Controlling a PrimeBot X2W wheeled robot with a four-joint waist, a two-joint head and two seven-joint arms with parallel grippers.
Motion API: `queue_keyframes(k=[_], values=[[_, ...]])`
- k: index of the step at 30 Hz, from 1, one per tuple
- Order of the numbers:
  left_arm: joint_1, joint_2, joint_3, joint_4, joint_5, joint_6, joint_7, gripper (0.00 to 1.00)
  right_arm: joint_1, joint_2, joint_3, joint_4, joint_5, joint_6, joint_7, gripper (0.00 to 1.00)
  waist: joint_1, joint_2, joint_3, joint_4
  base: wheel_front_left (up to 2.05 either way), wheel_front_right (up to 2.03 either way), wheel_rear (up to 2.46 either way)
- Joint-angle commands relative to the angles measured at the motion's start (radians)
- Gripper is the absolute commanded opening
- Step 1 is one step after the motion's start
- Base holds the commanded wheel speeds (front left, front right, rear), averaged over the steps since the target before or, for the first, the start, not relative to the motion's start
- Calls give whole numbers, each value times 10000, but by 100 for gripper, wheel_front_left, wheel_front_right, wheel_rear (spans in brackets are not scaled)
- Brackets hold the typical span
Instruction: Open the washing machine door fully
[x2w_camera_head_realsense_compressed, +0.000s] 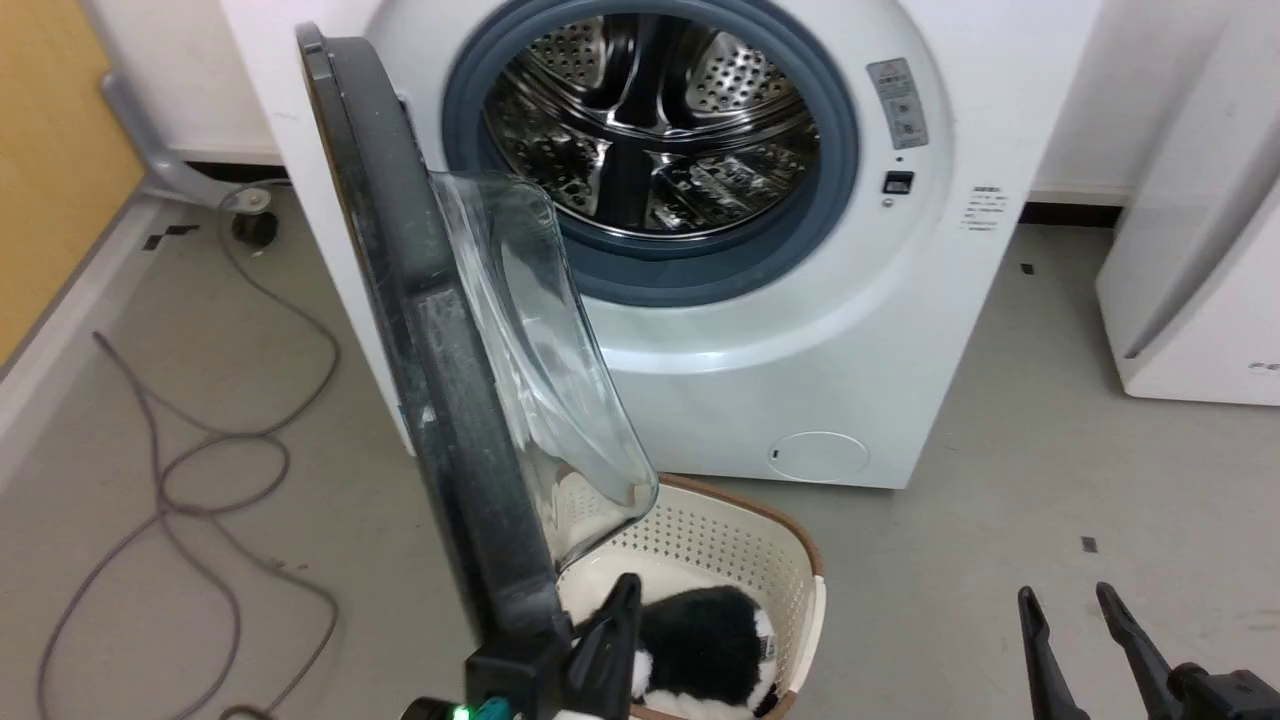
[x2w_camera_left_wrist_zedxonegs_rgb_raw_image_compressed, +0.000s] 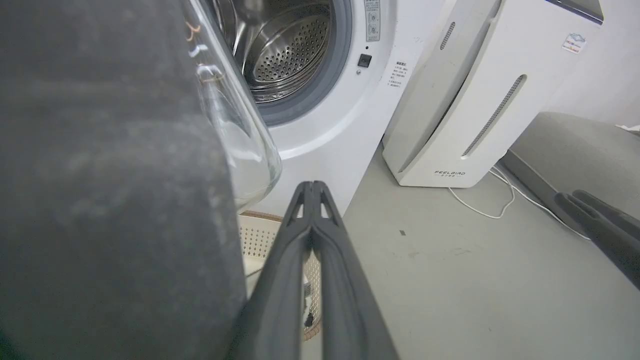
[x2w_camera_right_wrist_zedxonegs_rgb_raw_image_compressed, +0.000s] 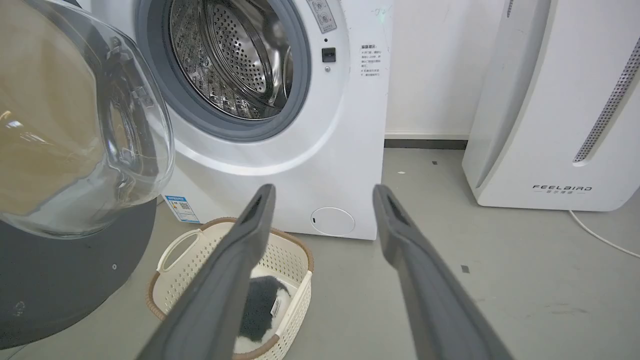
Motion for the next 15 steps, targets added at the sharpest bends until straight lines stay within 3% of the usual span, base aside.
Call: queue_keyframes(k=[1,15], values=[[162,145,197,-123,16,165,-57,0,47,30,-24,-28,-3,6,-39,100,0,0,14,128,0,0,0],[1035,678,1135,-1266,75,1081,-356,0,105,30,-95,-255,-83,6,143,100,0,0,85,1155,0,0,0]])
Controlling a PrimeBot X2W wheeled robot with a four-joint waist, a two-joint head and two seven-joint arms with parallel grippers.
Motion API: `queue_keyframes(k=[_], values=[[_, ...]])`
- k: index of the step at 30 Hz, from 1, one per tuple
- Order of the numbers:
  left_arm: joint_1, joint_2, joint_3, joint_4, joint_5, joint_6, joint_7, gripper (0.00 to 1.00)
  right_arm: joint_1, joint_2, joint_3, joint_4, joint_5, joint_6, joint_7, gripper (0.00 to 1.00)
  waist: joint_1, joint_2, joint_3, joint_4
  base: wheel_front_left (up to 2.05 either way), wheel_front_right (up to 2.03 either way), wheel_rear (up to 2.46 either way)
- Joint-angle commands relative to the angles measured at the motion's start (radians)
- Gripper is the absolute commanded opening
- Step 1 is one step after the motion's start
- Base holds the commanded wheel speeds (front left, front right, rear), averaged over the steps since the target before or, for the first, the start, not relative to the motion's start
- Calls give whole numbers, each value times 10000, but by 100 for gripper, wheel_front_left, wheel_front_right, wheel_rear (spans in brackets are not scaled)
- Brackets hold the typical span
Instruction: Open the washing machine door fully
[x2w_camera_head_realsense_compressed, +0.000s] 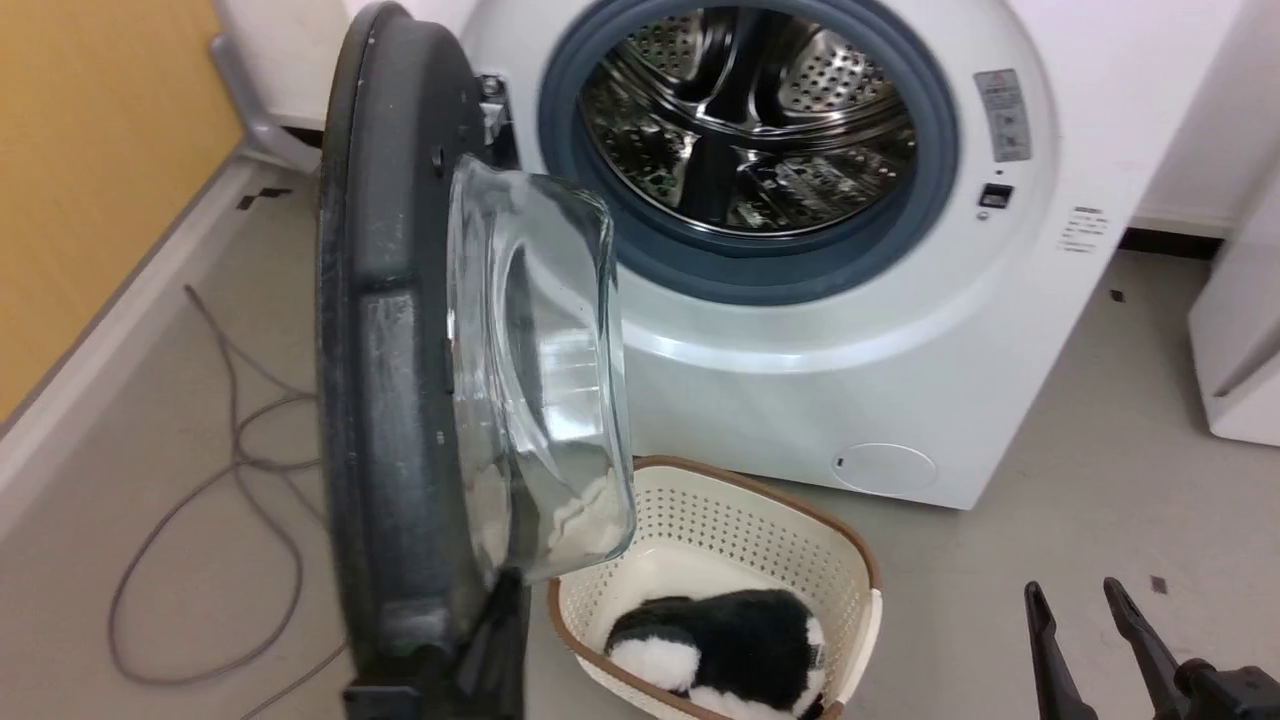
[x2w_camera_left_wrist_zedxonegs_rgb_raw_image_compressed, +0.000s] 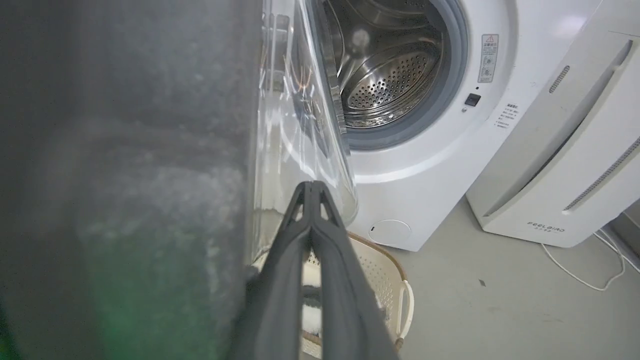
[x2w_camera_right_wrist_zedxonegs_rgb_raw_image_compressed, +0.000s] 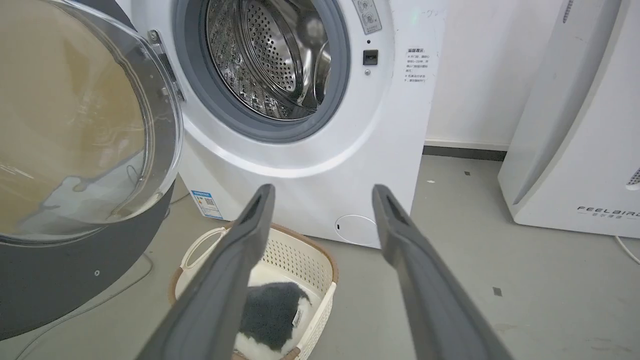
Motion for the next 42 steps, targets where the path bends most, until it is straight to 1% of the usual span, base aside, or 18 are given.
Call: queue_keyframes(k=[1,8,18,21,26,35,39,42], values=[[70,155,237,-62,51,100,-117,0,77,28,-3,-80,-65,6,29,100,0,0,30,152,0,0,0],[-288,716,1191,173,-64,157,-453,0,7,28,49,-150,-69,6,79,100,0,0,125,329,0,0,0],[-952,1463,2956,1210,-640,155,-1308,0,-102,28,101,-211,-102,6,135,100,0,0,312,150,0,0,0],[-1106,1681,3506,1600,-910,95,-1569,0,-135,28,60,-208,-82,6,136,100,0,0,363,110,0,0,0],[-1487,1957,4192,2395,-1399,-180,-1849,0,-203,28,3,-221,-89,6,152,100,0,0,487,99,0,0,0],[-2588,2528,5265,5046,-2068,-1116,-2317,0,-363,28,25,-217,-139,6,168,100,0,0,622,54,0,0,0],[-3037,2602,5605,6151,-2127,-1446,-2399,0,-407,28,15,-196,-143,6,178,100,0,0,671,36,0,0,0],[-3288,2578,5825,6611,-2008,-1654,-2419,0,-433,28,28,-165,-133,6,169,100,0,0,663,16,0,0,0]])
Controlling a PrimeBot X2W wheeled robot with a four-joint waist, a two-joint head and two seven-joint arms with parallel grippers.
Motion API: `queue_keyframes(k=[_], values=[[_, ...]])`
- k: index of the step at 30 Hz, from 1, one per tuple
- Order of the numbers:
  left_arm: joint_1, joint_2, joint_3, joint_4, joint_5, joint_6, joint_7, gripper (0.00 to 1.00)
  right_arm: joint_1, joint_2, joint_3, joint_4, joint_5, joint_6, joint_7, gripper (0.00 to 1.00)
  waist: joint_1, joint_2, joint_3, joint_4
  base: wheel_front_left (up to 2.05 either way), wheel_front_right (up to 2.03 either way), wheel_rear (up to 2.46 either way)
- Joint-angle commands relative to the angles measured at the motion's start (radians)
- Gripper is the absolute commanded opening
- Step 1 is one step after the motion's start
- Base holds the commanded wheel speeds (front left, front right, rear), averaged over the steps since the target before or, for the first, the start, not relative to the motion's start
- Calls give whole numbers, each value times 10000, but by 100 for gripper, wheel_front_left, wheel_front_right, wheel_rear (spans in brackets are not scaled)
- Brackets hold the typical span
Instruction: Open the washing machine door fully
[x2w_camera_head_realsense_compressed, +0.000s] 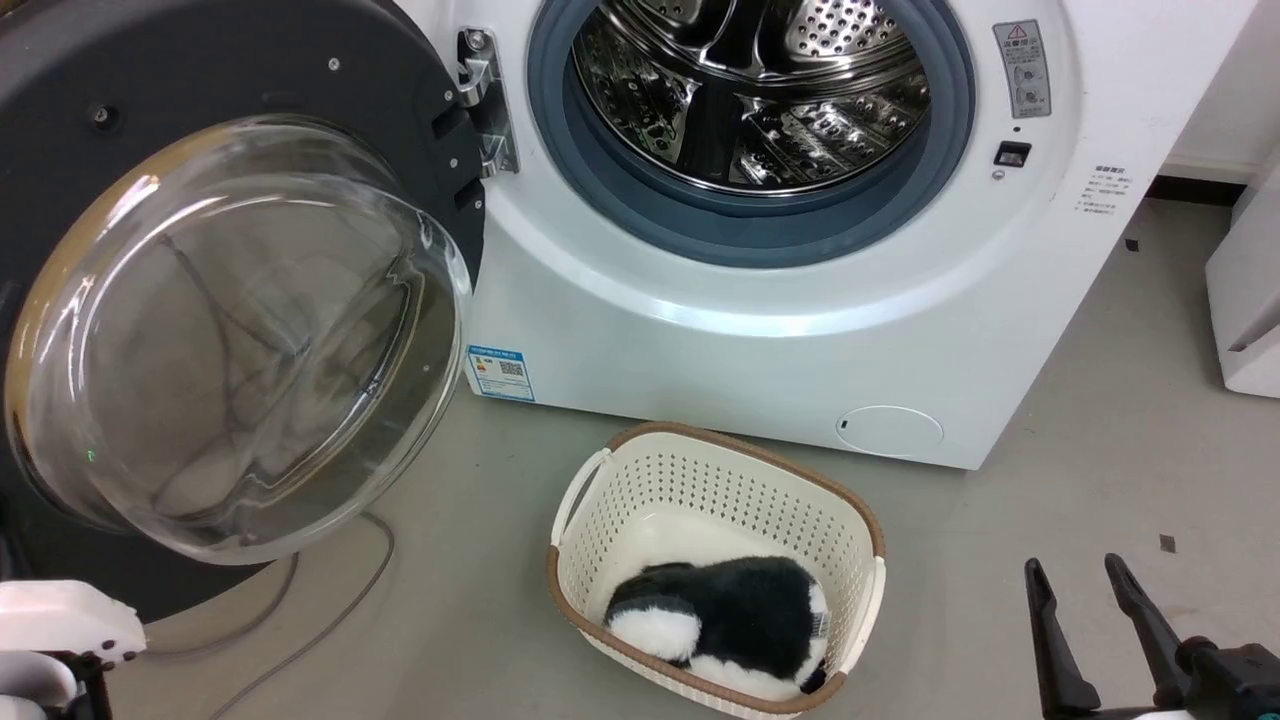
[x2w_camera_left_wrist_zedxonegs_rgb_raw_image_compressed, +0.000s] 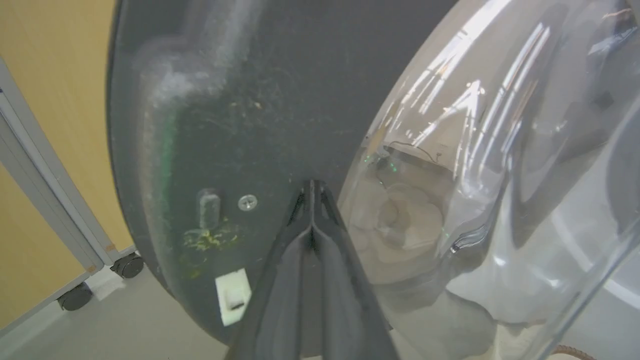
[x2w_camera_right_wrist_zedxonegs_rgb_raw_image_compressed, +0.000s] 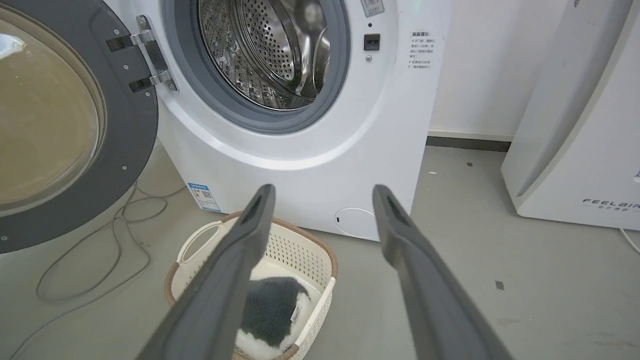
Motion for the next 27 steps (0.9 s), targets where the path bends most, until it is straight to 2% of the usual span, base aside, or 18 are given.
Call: queue_keyframes(k=[1,6,12,19,20,21,27], values=[[-232,-1,200,104,196,-113,-48,0,-155,26,-4,32,-48,6,5,100,0,-1,-17,-9,0,0,0],[41,-512,623,-158,699,-291,-52,0,-116,26,-6,126,-15,6,-23,100,0,-1,-164,-7,0,0,0],[1132,-1434,953,-1047,1260,-459,-53,0,13,26,48,275,66,6,-60,100,0,-1,-495,-4,0,0,0],[2422,-2357,436,-1914,1793,-703,-54,0,142,26,122,318,49,6,-76,100,0,-1,-703,-50,0,0,0],[2586,-2482,300,-2064,1921,-699,-54,24,149,26,140,312,26,6,-69,100,0,-1,-721,-80,0,0,0],[2716,-2584,174,-2223,2050,-701,-54,100,154,26,146,298,-4,6,-61,100,0,-1,-729,-104,0,0,0],[3069,-2991,-1054,-3015,3153,-807,-54,100,195,26,81,198,-181,6,12,100,0,-1,-769,-312,0,0,0]])
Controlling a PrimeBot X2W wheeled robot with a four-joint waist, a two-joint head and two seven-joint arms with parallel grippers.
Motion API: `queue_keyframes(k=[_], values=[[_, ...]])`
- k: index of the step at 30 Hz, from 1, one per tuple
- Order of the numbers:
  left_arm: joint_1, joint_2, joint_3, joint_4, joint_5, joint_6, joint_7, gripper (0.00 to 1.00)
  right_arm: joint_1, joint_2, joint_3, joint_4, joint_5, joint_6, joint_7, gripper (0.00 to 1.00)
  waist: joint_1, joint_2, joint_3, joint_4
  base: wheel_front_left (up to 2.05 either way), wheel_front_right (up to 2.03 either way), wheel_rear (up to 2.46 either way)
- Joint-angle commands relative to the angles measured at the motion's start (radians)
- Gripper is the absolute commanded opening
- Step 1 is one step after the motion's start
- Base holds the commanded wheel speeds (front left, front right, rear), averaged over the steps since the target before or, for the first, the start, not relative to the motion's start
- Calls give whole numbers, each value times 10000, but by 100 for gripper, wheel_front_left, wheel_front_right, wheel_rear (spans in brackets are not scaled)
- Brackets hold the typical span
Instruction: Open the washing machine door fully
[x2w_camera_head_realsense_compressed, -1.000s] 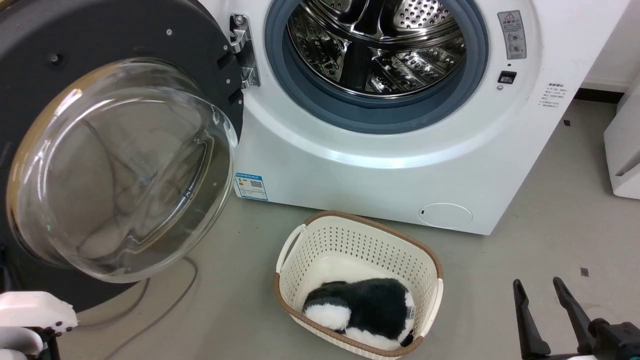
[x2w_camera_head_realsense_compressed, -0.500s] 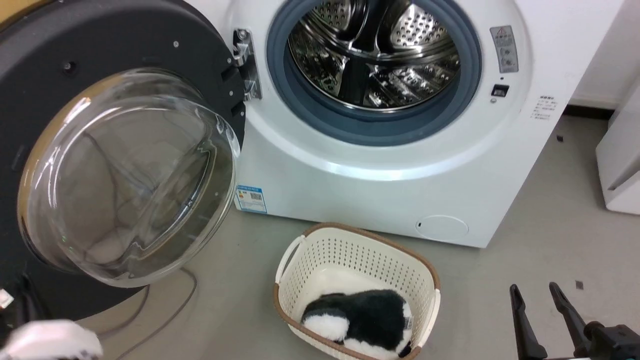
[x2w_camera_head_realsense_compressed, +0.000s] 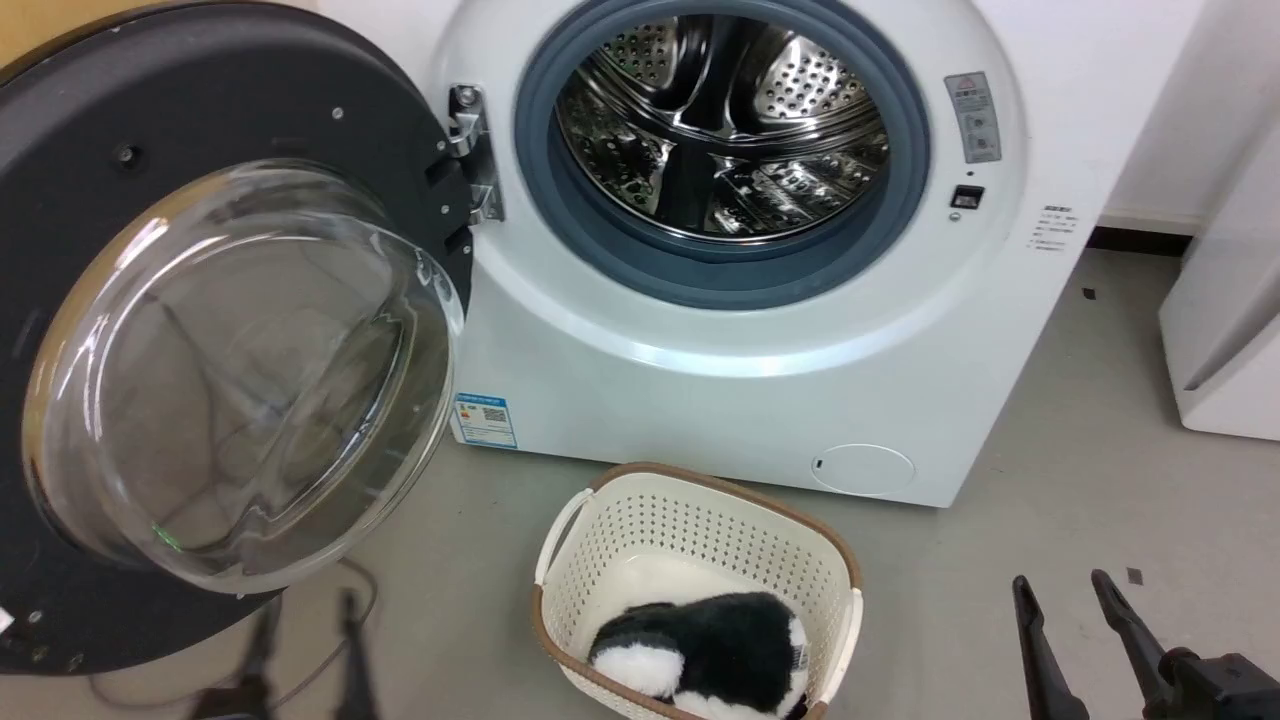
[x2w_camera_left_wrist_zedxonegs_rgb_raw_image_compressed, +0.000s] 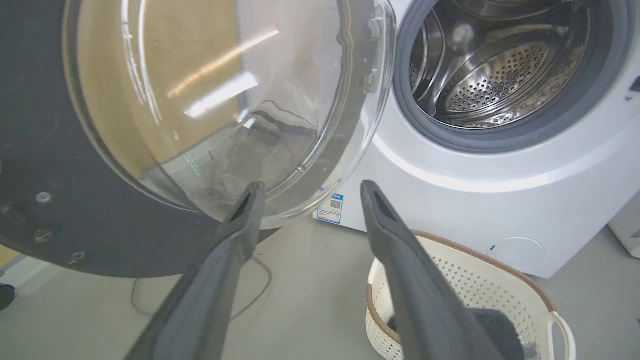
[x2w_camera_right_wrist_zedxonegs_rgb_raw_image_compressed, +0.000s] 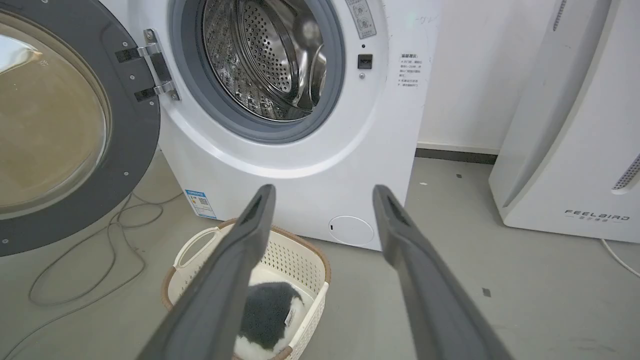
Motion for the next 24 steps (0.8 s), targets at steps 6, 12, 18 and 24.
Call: queue_keyframes(k=[6,12,18,24], values=[[-266,-78,-1331,-17,828,-472,79,100,92,24,45,-176,-325,6,119,100,0,0,-60,-413,0,0,0],[-686,-176,-1818,118,1032,-524,320,100,97,24,60,-419,-749,6,219,100,0,0,-121,-928,0,0,0],[-933,-68,-1909,115,1172,-441,426,100,189,24,53,-660,-1004,6,358,100,0,0,-130,-1393,0,0,0],[-1009,-10,-1850,60,1128,-331,450,100,219,24,118,-703,-992,6,408,100,0,0,-114,-1634,0,0,0]])
